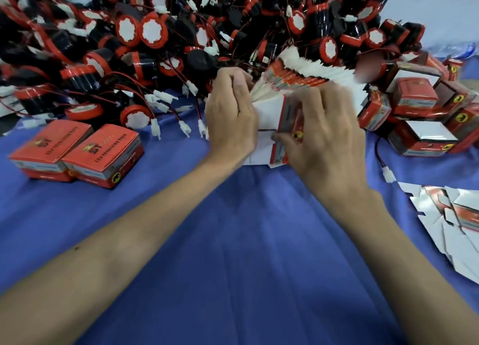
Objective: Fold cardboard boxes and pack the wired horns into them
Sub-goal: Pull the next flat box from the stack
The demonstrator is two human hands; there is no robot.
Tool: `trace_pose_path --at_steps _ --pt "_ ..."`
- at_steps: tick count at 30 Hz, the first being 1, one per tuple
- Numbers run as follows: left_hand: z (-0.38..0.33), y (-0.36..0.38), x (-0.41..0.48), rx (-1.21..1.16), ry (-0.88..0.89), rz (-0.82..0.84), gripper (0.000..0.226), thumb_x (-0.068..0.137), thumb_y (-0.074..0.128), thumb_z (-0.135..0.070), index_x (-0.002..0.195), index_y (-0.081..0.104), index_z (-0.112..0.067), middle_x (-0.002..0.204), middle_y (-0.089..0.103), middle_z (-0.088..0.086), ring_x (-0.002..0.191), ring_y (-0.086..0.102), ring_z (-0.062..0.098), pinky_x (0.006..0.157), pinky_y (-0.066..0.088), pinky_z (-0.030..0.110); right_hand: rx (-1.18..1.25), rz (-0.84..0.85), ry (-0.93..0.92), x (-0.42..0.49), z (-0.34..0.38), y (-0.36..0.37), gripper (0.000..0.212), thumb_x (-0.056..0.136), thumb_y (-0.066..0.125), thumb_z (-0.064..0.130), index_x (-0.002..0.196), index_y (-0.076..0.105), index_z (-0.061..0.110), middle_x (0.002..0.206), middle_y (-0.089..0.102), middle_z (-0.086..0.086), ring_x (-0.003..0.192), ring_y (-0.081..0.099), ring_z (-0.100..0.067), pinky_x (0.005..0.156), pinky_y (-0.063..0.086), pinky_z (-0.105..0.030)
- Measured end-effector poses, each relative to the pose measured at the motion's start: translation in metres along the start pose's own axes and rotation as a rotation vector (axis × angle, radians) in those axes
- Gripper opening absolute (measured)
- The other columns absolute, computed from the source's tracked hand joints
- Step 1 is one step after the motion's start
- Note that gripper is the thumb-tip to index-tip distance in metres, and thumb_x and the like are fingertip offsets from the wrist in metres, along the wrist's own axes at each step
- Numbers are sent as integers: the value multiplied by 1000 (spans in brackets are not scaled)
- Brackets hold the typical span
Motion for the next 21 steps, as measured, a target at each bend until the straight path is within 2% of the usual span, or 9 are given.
trace_pose_path --at_steps 2,4,7,9,14,16,18,20,21 --pt "4 -2 -3 -68 7 67 23 101 32 -11 96 54 -5 79 60 -14 78 61 12 78 50 45 -272 -44 -149 13 9 -11 101 57 85 32 139 28 20 136 30 -14 122 32 -29 90 33 -45" --pt "7 -5 -9 -139 53 153 20 101 31 -9 99 51 -10 82 64 -14 79 66 9 78 54 41 -445 238 -266 36 15 -14 118 56 84 44 150 16 24 151 23 -9 137 23 -24 104 21 -52" --pt "12 -5 -14 -124 91 214 20 102 30 -8 104 50 -9 83 64 -15 78 65 0 72 52 21 -382 696 -271 56 17 -6 66 69 76 38 128 51 27 119 57 -1 116 51 -27 84 39 -40" --pt "17 -9 -15 -134 91 197 21 104 28 -9 106 49 -5 80 63 -11 76 64 4 69 50 17 -277 677 -257 56 18 0 41 74 69 28 114 60 24 108 55 1 109 50 -26 72 39 -34" --pt "34 -35 -20 269 207 214 25 89 40 7 109 53 1 94 55 5 82 53 21 59 43 44 -165 512 -120 50 -4 -5 48 76 73 32 122 63 29 122 56 -2 115 49 -28 85 48 -41" --pt "41 -36 -22 666 260 405 40 76 47 14 113 52 -1 106 52 16 81 50 34 46 27 36 -115 465 -83 53 -23 -9 43 72 78 32 114 68 24 115 62 -8 108 55 -32 87 48 -46" --pt "43 -35 -20 955 217 596 36 81 46 9 114 52 -6 112 53 15 77 50 36 50 29 36 -29 436 -31 55 -42 -15 34 71 81 28 104 72 20 104 66 -11 98 59 -33 85 48 -43" --pt "44 -34 -14 853 53 831 30 84 42 6 104 56 -10 109 62 10 87 57 32 70 44 40 36 413 34 53 -59 -23 35 73 81 22 106 71 18 100 68 -7 93 60 -28 81 45 -33" --pt "44 -33 -10 699 -92 950 31 82 39 9 95 58 -11 103 66 8 83 61 22 73 48 33 74 402 79 51 -68 -27 38 74 81 21 111 69 19 99 67 -3 91 59 -23 77 42 -25"
Point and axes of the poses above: each hand's wrist, its own x-axis towards the middle knuckle, its own y-axis out of the palm, z = x × y, the point moved 3 cm from there along x, towards the middle knuckle
